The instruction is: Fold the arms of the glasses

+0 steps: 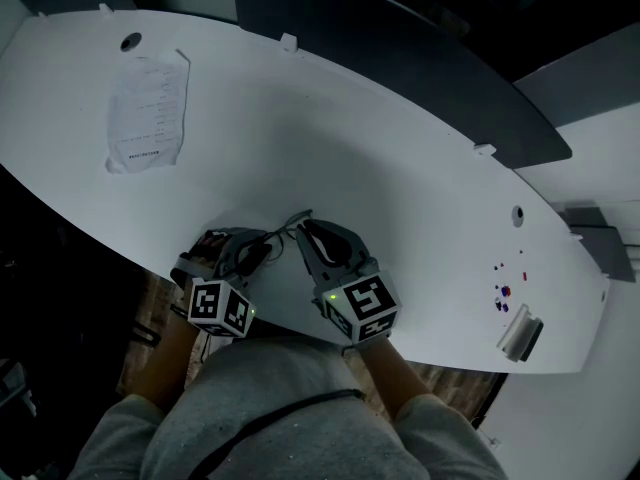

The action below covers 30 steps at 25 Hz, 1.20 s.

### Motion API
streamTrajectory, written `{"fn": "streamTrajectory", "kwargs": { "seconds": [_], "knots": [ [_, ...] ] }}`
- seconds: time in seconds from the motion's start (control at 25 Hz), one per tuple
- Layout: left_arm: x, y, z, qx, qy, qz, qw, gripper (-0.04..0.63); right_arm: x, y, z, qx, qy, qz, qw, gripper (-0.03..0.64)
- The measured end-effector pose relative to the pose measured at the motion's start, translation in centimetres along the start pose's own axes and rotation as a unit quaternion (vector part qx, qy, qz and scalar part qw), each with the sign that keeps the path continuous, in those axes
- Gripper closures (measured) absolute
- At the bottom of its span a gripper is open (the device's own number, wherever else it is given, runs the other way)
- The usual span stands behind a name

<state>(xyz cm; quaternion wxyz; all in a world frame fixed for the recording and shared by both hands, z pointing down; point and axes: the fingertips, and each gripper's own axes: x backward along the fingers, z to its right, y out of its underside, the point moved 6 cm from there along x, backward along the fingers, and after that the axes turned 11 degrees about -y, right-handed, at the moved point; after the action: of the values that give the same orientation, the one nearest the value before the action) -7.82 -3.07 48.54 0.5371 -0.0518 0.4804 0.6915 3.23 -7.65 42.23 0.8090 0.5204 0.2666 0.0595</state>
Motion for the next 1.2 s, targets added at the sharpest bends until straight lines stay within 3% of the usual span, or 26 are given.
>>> {"fn": "streamTrajectory", "kwargs": {
  "seconds": [0.12,0.36,0.64,1.2],
  "knots": [
    [0.2,0.2,-0.3,0.010,-0.040,-0.010,0.9991,0.481,0.0,0.6,1.0,-0.001,0.008,-0.007,1.000,0.568],
    [0.4,0.5,0.1,-0.013,-0.071,-0.027,0.9970,0.479,0.4,2.3,1.6,-0.012,0.017,-0.014,1.000,0.568],
    [0.6,0.7,0.8,-0.022,-0.082,-0.037,0.9957,0.482,0.7,4.6,2.1,-0.023,0.037,-0.015,0.999,0.566],
    [0.4,1.0,1.0,-0.026,-0.085,-0.039,0.9953,0.508,-0.2,7.1,3.0,0.009,0.070,-0.053,0.996,0.594]
  ]
}}
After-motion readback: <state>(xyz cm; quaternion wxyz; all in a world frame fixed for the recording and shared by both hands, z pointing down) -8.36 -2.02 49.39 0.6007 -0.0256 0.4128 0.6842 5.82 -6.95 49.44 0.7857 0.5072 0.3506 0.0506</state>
